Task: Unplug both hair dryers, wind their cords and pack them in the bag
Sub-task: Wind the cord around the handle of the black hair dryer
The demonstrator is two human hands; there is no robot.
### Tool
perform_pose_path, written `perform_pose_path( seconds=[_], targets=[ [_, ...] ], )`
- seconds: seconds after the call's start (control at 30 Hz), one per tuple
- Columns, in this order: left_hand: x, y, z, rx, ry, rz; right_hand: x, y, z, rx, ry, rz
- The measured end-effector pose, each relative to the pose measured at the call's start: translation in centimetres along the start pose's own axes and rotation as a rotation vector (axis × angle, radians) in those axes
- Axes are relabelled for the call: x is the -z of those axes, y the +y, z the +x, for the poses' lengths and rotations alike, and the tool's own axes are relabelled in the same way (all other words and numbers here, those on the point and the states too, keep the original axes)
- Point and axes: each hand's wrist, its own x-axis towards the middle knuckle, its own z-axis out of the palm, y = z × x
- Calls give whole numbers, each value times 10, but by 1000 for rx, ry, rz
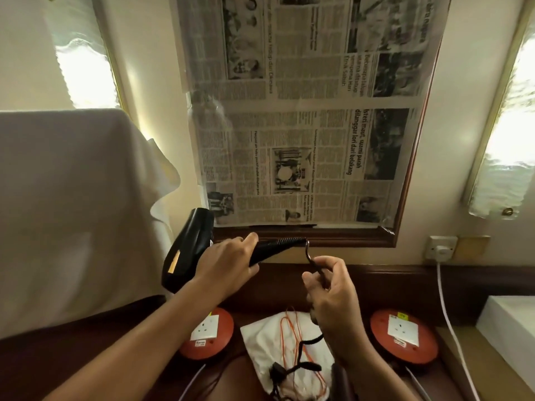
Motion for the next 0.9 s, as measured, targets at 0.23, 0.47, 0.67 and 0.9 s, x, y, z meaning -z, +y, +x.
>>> perform_pose_path(
  seconds=[0.23,0.47,0.67,0.9],
  targets=[
    [-6,-25,9,-87,44,73,0,16,23,275,40,-606],
    [-27,-31,11,-86,-10,36,-7,32,30,183,-132,-938],
    [-37,-30,9,-108,5,26,-12,16,19,-219,-228,-193],
    [-35,-7,7,-65,42,-34,4,17,15,-374,-427,680]
  ],
)
